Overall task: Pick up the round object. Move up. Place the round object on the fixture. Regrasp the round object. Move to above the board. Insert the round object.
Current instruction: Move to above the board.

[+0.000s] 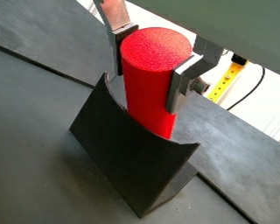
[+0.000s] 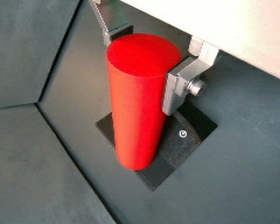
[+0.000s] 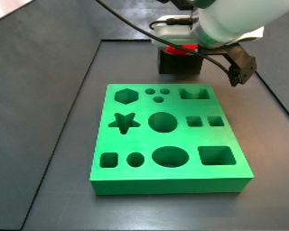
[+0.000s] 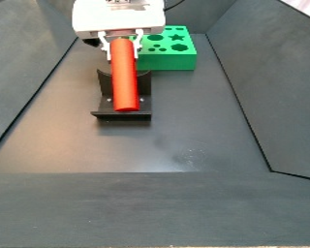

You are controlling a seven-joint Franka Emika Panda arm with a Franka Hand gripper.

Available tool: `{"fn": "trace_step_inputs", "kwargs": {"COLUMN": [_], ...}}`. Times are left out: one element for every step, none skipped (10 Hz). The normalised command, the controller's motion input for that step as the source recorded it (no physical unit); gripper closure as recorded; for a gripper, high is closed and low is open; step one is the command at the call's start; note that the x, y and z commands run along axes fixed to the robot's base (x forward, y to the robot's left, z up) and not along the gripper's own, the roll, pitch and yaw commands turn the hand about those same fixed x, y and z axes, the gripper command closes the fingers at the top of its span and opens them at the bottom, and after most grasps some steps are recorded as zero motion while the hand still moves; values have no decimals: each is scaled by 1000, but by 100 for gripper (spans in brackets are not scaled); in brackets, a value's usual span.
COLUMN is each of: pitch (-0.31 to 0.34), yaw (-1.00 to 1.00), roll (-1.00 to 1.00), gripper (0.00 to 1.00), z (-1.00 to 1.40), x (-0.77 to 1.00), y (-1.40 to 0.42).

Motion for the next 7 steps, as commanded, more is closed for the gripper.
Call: {"fn": "trace_step_inputs", "kwargs": {"pitch": [-147,-147,-125,-97,-62,-25,23], "yaw": [-155,-161,-178,-186,-189,-181,-161], "roll": [40,34,25,19,12,10,10], "gripper": [100,100,100,100,100,100,100], "z": [1000,1000,1000,1000,1000,1000,1000], "x": [-16,-18,-32,-33,-31,-34,-39], "y": [86,85,83,82,81,81,78]}}
